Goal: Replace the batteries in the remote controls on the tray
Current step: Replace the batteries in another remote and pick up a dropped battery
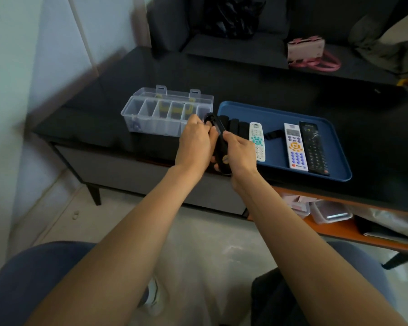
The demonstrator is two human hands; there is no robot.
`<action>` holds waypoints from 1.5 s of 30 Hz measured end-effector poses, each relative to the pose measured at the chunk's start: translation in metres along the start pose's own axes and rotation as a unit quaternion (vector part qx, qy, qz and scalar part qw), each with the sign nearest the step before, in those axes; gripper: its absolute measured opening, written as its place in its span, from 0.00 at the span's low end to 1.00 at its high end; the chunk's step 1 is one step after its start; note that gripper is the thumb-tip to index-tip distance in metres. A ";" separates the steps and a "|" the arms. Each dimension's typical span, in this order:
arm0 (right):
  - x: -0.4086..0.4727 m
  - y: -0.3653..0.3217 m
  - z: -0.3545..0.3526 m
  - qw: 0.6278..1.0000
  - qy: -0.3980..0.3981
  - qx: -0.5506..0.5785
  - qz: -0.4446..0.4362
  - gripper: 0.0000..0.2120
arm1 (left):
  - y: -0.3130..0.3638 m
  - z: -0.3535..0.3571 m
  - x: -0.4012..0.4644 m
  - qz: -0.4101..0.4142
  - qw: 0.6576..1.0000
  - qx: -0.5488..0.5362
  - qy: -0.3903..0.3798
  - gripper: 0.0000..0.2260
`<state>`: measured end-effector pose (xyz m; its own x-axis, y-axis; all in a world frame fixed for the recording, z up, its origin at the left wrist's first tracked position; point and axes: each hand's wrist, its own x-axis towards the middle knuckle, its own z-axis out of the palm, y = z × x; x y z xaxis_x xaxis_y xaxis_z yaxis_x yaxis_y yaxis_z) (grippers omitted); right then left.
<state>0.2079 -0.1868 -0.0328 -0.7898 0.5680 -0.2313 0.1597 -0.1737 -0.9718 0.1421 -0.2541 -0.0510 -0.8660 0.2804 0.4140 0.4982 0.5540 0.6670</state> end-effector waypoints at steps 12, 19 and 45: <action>0.005 0.003 -0.001 1.000 -0.008 0.000 0.014 0.12 | -0.020 -0.021 -0.001 0.059 0.992 -0.015 -0.114 0.15; 0.010 0.006 -0.007 0.999 -0.032 0.004 0.017 0.13 | -0.030 -0.018 -0.012 0.035 0.991 -0.042 -0.126 0.25; 0.042 0.289 0.057 0.898 -0.237 -0.299 0.222 0.08 | -0.315 0.116 -0.221 -0.400 0.841 0.108 -0.347 0.13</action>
<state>0.1870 -0.2593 -0.3202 -0.7109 0.1189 -0.6932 0.6976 0.2445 -0.6735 0.1721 -0.3999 -0.4242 -0.7741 0.0981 -0.6255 -0.2103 0.8920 0.4001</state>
